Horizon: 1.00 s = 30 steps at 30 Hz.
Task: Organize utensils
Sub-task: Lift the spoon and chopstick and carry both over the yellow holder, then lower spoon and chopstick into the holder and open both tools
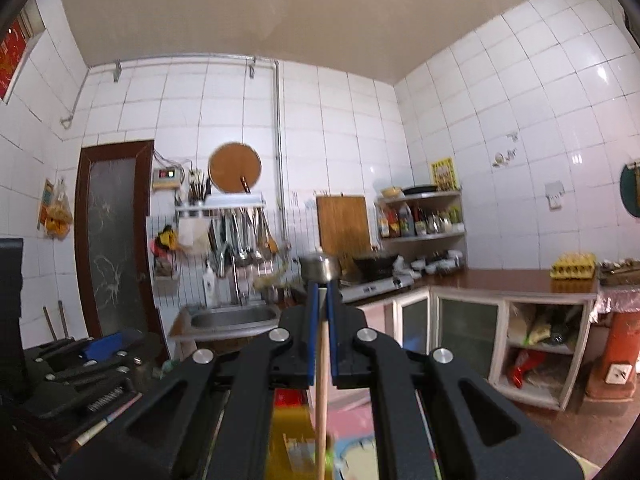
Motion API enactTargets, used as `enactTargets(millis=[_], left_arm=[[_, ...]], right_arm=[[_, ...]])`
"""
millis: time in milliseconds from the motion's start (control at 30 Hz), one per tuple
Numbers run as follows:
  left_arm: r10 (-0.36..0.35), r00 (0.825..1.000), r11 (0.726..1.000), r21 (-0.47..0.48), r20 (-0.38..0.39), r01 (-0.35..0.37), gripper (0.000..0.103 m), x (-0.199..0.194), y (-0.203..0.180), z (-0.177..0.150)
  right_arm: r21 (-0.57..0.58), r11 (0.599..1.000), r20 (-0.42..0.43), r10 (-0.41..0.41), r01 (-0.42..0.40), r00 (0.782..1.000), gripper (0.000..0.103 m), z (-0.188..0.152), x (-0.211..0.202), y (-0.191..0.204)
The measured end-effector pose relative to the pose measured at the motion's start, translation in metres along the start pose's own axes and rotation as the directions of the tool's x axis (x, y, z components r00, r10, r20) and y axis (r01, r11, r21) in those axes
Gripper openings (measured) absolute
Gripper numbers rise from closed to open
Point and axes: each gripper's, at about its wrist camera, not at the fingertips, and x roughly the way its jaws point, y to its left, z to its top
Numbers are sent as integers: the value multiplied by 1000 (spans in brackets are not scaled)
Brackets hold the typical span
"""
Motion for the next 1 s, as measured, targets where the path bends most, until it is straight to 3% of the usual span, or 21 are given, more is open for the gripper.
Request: enactTargets(millis=[167,300,467,633,667,700,800,867,900,1000], left_arm=[[29,999,999,35,37,-30,34,40,-9,1],[26,1000,999,20,4,-26,34,66,-8,-26],[39,998,999,37,-47,-38,34,86,-4,-58],[41,993,999,1,-108,-41,35,94,12,-66],[41,992,999,-11,-121,-42,46,90,15,-65],[41,991,999,-25,-130,-45,64,87,19,-62],[52,991,996,-66,-124,-61,76,66,33,-49],[47,988,995,-77,-146,-59,84,53,40,-43],[41,988,995,-82,-152,-54,88,45,44,-41],[56,986,994,-83,-158,-70,98,21,51,-41]], right_arm=[[5,1000,34,8,-8,999,5,0,41,12],[-11,1000,15,23,-23,1000,5,-25,67,15],[-40,999,-91,11,-15,996,5,-69,83,10],[-43,999,-214,19,-29,977,5,-84,91,0],[-47,999,-229,12,-23,973,6,-84,90,-2],[-54,998,-254,-4,-10,967,6,-81,88,-4],[-60,998,-300,-40,23,953,13,-73,79,-13],[-49,998,-324,-62,49,944,52,-66,63,-21],[-46,998,-325,-64,52,943,57,-65,55,-23],[-67,996,-382,-85,64,920,57,-68,28,-29]])
